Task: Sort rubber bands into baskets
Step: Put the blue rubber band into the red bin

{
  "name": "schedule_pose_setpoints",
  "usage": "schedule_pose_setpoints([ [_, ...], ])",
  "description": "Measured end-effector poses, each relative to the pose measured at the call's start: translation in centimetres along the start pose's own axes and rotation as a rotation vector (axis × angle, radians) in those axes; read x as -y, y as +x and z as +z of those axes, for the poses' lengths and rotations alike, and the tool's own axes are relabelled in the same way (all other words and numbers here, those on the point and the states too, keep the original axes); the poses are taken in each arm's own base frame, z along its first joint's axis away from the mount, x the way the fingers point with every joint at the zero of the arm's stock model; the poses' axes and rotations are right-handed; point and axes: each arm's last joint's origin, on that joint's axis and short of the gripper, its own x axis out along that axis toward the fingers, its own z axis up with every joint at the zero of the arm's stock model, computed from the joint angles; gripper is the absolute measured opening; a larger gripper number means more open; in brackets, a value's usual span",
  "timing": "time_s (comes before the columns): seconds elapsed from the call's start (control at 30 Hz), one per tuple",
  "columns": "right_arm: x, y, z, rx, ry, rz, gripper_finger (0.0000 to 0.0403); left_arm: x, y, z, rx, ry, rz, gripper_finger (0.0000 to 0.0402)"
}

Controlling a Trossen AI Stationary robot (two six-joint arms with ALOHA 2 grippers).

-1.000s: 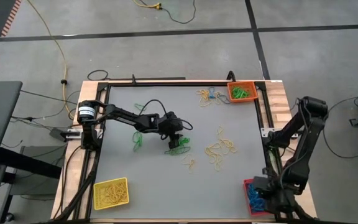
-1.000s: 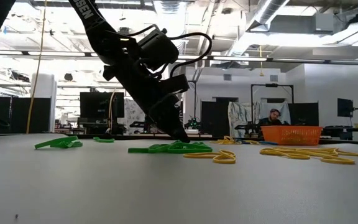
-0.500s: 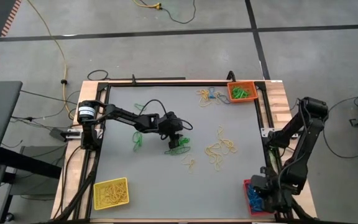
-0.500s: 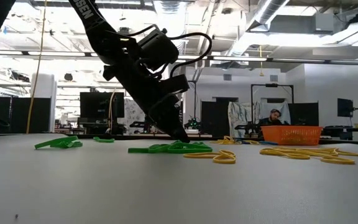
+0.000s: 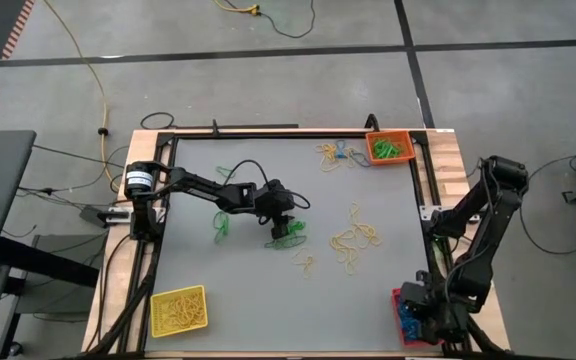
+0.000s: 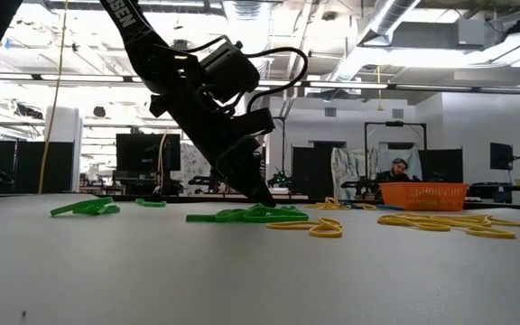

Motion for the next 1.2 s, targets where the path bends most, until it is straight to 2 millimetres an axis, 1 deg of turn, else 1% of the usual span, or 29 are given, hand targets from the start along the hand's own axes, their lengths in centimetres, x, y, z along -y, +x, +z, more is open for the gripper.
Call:
schedule_pose_setpoints([
  [0.3, 0.6, 0.1, 0.7, 0.034, 0.007, -0.059, 0.0056, 0.0, 0.0, 0.0, 0.0, 0.0, 0.0, 0.0163],
  [0.5, 0.9, -0.1, 1.6, 0.041, -0.05, -0.069, 0.0056, 0.0, 0.0, 0.0, 0.0, 0.0, 0.0, 0.0163],
  [0.87, 2.5, -3.2, 3.2, 0.12, -0.073, -0.054, 0.0056, 0.0, 0.0, 0.0, 0.0, 0.0, 0.0, 0.0163],
  [1.07, 3.9, -5.0, 4.0, 0.201, -0.081, -0.082, 0.0056, 0.0, 0.0, 0.0, 0.0, 0.0, 0.0, 0.0163],
  [1.2, 4.9, -5.8, 4.6, 0.239, -0.057, -0.114, 0.0056, 0.0, 0.0, 0.0, 0.0, 0.0, 0.0, 0.0163],
])
